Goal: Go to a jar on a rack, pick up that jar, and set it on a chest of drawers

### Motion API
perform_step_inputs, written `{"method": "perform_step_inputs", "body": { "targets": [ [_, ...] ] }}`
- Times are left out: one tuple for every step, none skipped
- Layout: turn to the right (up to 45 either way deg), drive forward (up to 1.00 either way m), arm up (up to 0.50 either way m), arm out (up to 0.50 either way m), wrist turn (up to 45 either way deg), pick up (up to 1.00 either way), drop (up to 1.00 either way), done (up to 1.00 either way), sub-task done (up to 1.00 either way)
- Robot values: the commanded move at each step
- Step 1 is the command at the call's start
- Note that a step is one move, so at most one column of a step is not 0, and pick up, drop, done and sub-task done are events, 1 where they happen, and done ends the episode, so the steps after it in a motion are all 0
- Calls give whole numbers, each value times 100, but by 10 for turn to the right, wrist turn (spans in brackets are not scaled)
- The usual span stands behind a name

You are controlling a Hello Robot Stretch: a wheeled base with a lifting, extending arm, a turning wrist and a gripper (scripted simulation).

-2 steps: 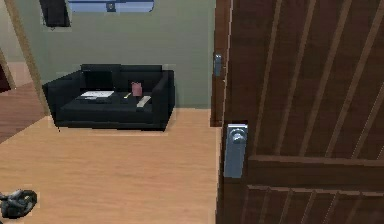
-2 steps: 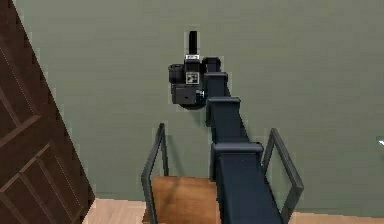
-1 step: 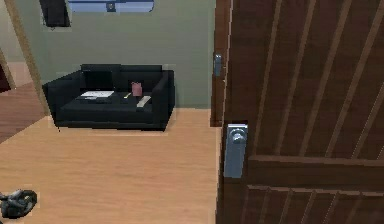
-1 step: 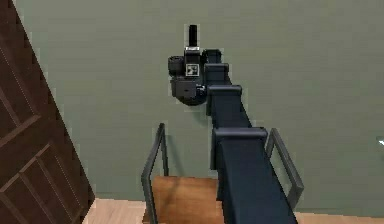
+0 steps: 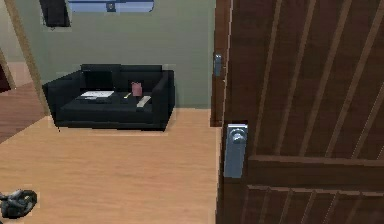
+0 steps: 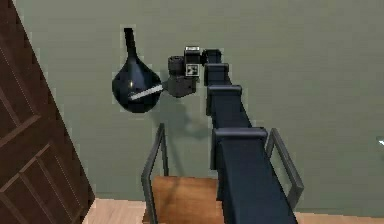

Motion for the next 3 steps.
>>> {"method": "perform_step_inputs", "body": {
  "targets": [
    [0,0,0,0,-450,0,0,0,0],
    [0,0,0,0,-450,0,0,0,0],
    [0,0,0,-36,0,0,0,0,0]
  ]
}}
